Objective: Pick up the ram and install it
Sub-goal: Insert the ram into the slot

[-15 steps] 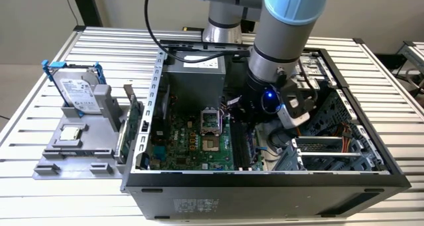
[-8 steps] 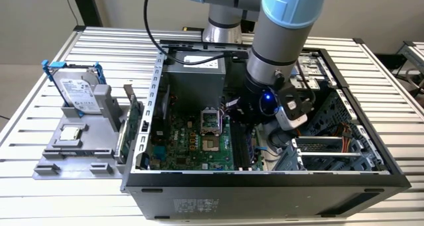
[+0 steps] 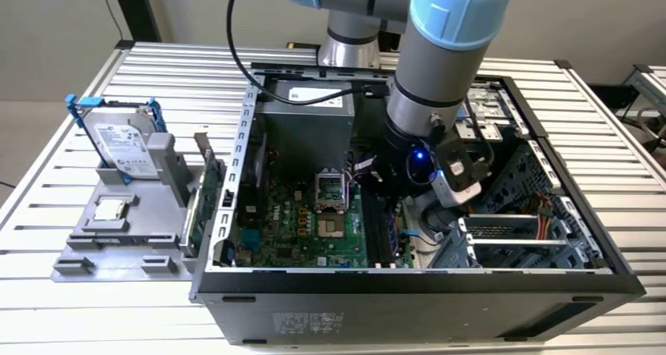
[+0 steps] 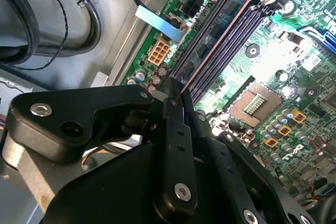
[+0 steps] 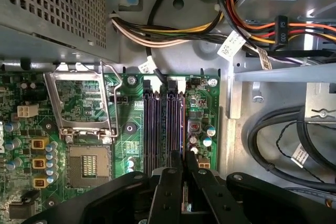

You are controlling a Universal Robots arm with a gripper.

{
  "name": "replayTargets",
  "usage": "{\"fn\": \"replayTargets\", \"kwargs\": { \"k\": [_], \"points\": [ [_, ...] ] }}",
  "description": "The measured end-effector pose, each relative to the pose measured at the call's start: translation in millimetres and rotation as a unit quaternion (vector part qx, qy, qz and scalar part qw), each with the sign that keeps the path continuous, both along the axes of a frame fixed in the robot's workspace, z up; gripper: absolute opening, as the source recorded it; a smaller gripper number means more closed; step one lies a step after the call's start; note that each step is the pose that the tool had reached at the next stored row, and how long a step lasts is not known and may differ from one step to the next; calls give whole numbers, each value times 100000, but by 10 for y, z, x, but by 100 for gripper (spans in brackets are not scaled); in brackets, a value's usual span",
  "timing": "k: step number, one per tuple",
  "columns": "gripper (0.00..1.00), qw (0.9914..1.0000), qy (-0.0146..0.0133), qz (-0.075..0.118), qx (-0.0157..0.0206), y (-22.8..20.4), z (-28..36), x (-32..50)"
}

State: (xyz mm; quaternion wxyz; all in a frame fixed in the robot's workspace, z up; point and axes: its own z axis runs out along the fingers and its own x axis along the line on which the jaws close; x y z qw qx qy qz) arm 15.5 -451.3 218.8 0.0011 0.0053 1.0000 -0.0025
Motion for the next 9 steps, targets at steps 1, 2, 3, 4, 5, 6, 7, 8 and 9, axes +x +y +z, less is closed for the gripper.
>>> {"fn": "replayTargets", "kwargs": {
  "k": [1, 2, 3, 4, 5, 6, 7, 8, 9],
  "points": [
    [0, 100000, -1, 2, 10, 0, -2, 0],
    [0, 100000, -4, 3, 18, 0, -4, 1],
    [0, 100000, -6, 5, 26, 0, -8, 1],
    [0, 100000, -3, 3, 23, 0, -11, 1],
    [0, 100000, 5, 2, 9, 0, -15, 1],
    [0, 100000, 15, 0, -3, 0, -19, 0],
    [0, 100000, 20, 1, 2, 0, -24, 0],
    [0, 100000, 23, 1, 5, 0, -27, 1],
    [0, 100000, 32, 1, 5, 0, -30, 1]
  ]
}}
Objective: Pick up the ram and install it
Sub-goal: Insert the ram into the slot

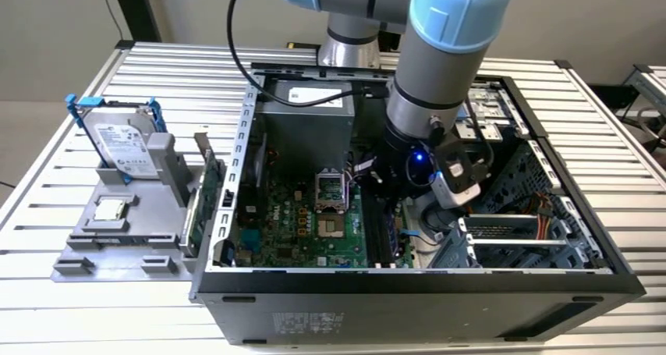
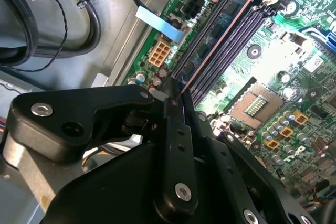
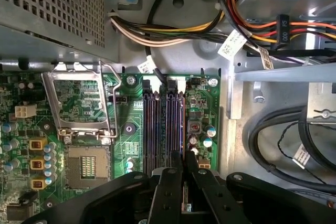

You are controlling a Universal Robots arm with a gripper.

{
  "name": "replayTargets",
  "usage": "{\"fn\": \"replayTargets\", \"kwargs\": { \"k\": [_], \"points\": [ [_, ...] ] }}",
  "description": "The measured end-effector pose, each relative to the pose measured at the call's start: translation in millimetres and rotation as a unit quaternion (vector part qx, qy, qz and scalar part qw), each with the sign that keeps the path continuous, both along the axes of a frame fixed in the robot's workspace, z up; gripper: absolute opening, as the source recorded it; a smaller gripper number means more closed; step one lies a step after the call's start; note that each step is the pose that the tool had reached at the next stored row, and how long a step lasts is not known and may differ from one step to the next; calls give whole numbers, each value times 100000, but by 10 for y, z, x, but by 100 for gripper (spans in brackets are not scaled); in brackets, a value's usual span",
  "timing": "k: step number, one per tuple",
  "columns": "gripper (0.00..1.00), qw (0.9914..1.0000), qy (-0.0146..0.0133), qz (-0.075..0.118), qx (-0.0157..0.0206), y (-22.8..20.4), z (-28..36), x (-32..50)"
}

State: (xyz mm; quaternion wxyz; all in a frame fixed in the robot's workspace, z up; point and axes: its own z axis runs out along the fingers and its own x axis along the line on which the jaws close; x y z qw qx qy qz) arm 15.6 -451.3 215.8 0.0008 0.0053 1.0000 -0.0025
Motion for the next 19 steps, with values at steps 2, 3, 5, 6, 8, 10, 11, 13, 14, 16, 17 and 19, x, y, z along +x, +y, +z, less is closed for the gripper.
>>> {"fn": "replayTargets", "kwargs": {
  "k": [2, 3, 5, 6, 8, 10, 11, 13, 14, 16, 17, 19],
  "points": [
    [0, 100000, 8, -4, -3, 0, 0, 0],
    [0, 100000, 8, -5, 3, 0, -1, 0],
    [0, 100000, 9, -5, 10, 0, -2, 0],
    [0, 100000, 10, -8, 11, 0, -2, 0],
    [0, 100000, 11, -198, 10, 0, -1, 0],
    [0, 99998, 17, -641, 4, 0, -2, 0],
    [0, 99996, 15, -901, 5, 0, -3, 0],
    [0, 99991, 11, -1306, 12, 0, -9, 0],
    [0, 99991, 10, -1378, 13, 0, -18, 0],
    [0, 99990, 8, -1428, 5, 0, -52, 0],
    [0, 99990, 12, -1441, 1, 0, -65, 0],
    [0, 99989, 18, -1453, -19, -1, -75, 0]
  ]
}}
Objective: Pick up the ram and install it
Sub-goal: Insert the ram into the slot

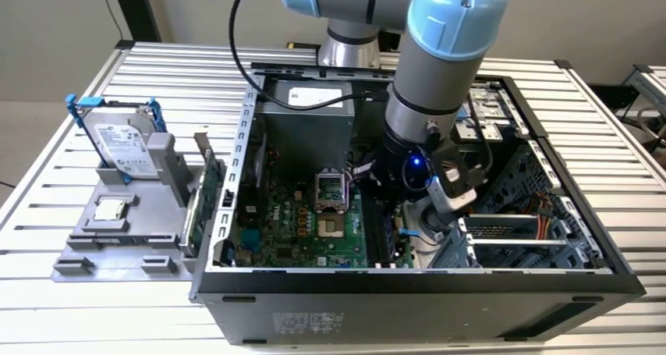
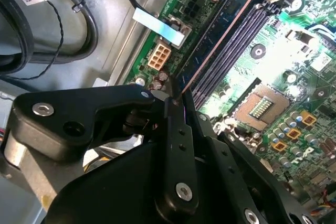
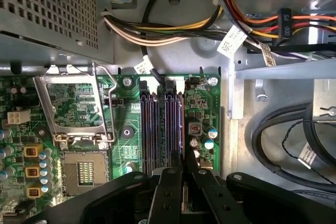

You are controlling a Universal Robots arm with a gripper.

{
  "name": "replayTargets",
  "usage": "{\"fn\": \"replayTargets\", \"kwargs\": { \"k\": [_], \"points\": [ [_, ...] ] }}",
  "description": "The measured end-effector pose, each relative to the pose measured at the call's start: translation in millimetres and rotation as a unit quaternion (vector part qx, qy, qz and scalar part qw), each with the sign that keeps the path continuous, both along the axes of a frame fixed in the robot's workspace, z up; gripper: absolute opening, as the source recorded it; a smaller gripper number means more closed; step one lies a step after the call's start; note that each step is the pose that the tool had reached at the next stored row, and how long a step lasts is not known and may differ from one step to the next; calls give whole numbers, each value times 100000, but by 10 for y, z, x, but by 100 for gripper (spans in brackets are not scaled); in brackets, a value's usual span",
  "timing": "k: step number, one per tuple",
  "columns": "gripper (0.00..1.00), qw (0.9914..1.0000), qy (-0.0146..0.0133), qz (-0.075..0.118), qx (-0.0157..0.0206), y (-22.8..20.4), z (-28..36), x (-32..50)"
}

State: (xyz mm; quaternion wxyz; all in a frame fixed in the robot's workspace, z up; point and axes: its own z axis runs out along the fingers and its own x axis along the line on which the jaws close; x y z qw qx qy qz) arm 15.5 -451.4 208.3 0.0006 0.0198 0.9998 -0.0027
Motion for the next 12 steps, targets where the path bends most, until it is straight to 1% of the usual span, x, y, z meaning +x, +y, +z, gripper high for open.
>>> {"fn": "replayTargets", "kwargs": {
  "k": [8, 9, 10, 12],
  "points": [
    [0, 100000, -4, -5, 15, 0, -10, 0],
    [0, 100000, -39, -1, 158, 5, -17, 2],
    [100, 100000, -40, -2, 154, 6, -21, 2],
    [100, 100000, -12, -3, 46, 1, -14, 0]
  ]
}}
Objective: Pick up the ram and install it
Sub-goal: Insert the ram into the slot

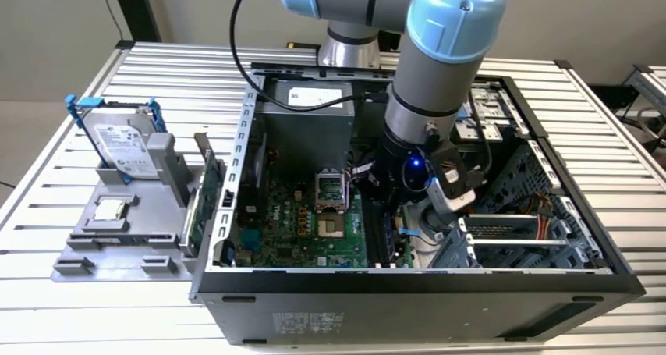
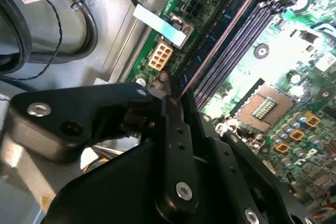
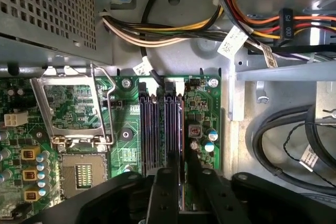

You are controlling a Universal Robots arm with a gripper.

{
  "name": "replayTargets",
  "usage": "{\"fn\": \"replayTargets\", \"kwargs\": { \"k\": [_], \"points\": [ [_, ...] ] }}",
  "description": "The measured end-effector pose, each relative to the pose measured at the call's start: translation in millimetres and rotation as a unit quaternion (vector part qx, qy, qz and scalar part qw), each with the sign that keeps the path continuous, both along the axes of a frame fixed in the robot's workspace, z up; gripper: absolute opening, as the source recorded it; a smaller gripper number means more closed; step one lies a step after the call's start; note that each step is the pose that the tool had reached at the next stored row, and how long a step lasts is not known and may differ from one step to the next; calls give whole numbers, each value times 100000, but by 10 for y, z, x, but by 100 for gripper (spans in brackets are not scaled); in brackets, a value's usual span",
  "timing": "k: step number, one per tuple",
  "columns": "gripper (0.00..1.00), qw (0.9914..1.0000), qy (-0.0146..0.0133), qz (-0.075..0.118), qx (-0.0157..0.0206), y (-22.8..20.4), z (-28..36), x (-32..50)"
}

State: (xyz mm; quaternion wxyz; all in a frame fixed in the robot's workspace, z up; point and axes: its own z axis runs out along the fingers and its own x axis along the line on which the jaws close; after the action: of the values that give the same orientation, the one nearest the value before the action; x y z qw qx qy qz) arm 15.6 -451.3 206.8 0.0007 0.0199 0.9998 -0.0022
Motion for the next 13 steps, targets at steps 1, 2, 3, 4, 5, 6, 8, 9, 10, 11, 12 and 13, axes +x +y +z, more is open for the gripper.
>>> {"fn": "replayTargets", "kwargs": {
  "k": [1, 2, 3, 4, 5, 6, 8, 9, 10, 11, 12, 13],
  "points": [
    [100, 100000, 22, 0, -13, -1, 2, 1],
    [100, 100000, 81, 3, -30, -1, 30, 2],
    [100, 100000, 86, -3, -34, -1, 78, 2],
    [100, 100000, 81, -3, -17, -1, 123, 2],
    [100, 100000, 81, -6, -19, -1, 167, 1],
    [100, 100000, 81, -4, -21, -1, 213, 2],
    [100, 100000, 82, -6, -22, 0, 303, 1],
    [100, 100000, 81, -8, -15, 0, 349, 1],
    [100, 100000, 81, -4, -19, -1, 394, 2],
    [100, 100000, 86, -1, -16, 0, 429, 2],
    [100, 100000, 96, 7, -10, 0, 432, 2],
    [100, 100000, 96, 26, -10, 0, 432, 2]
  ]
}}
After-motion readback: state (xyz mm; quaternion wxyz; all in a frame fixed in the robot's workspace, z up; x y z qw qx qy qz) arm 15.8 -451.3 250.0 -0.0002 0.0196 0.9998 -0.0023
